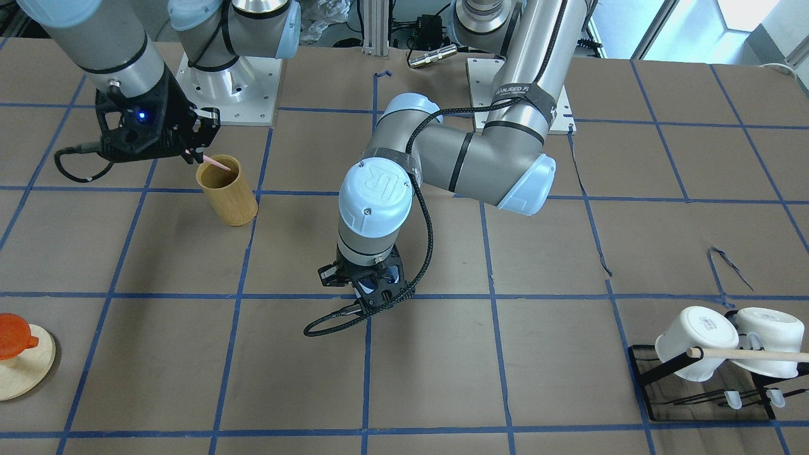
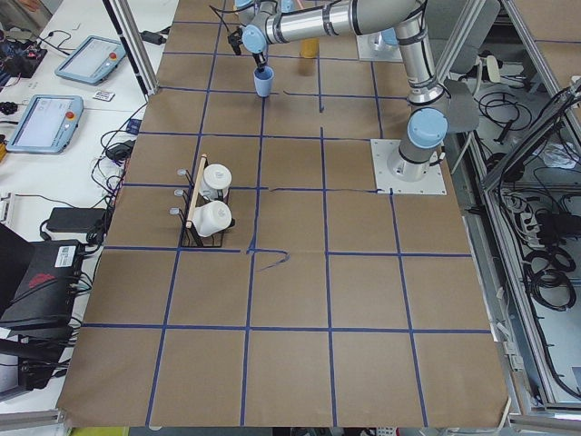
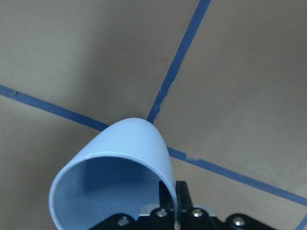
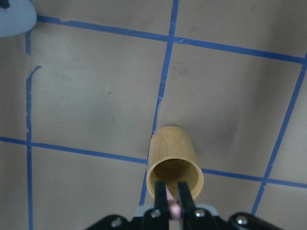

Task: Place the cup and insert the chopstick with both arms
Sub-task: 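Carry the blue cup with the left gripper toward the table center, then set the blue cup down and retract the left gripper while the right lifts the chopstick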

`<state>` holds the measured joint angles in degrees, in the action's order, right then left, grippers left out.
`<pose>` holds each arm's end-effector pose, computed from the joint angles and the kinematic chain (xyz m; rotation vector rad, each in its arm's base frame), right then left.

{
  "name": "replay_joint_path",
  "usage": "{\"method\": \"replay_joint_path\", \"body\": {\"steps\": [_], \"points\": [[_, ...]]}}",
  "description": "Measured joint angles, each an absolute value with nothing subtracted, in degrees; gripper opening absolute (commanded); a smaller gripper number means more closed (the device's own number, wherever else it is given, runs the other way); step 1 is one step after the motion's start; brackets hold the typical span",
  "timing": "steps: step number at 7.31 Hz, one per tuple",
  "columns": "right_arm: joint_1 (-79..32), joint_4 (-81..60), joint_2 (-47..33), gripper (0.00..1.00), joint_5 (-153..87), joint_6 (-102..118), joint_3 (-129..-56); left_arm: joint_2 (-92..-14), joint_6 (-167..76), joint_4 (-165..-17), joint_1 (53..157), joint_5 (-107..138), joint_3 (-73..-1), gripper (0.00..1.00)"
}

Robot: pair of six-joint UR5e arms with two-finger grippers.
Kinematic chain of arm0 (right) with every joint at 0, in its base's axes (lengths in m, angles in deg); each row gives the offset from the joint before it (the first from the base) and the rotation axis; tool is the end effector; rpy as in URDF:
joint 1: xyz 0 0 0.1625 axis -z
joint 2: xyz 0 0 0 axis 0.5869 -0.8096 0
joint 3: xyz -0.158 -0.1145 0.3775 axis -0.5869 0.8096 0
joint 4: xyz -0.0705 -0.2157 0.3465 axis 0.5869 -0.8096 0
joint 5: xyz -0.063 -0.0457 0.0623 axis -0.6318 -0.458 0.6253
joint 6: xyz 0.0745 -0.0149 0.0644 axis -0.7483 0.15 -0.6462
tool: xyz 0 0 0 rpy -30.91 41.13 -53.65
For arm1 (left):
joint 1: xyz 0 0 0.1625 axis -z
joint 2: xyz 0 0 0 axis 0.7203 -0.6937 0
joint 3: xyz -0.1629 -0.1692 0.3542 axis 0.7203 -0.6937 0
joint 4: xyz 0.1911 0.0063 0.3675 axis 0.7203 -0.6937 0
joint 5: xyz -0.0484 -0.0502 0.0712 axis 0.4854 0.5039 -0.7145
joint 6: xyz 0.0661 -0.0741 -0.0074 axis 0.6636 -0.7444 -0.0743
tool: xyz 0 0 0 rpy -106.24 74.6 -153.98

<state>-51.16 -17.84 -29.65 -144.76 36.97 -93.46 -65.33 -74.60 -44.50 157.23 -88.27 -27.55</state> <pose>0.1118 -0.4674 0.4638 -0.2551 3.0886 0.1907 -0.3817 -0.5797 0.2647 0.6002 -2.9894 -0.1786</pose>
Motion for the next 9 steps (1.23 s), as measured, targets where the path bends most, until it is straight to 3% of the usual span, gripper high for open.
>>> {"method": "replay_joint_path", "body": {"steps": [4,9], "points": [[-51.17,-16.6,-29.47,0.0,-143.89,36.71,-86.09,-61.04,-64.07,-43.41,154.27,-88.74,-26.96,1.0],[-57.63,-34.84,-25.14,0.01,-140.82,30.94,-84.38,-41.57,-35.78,-69.45,138.97,-91.76,-26.0,1.0]]}}
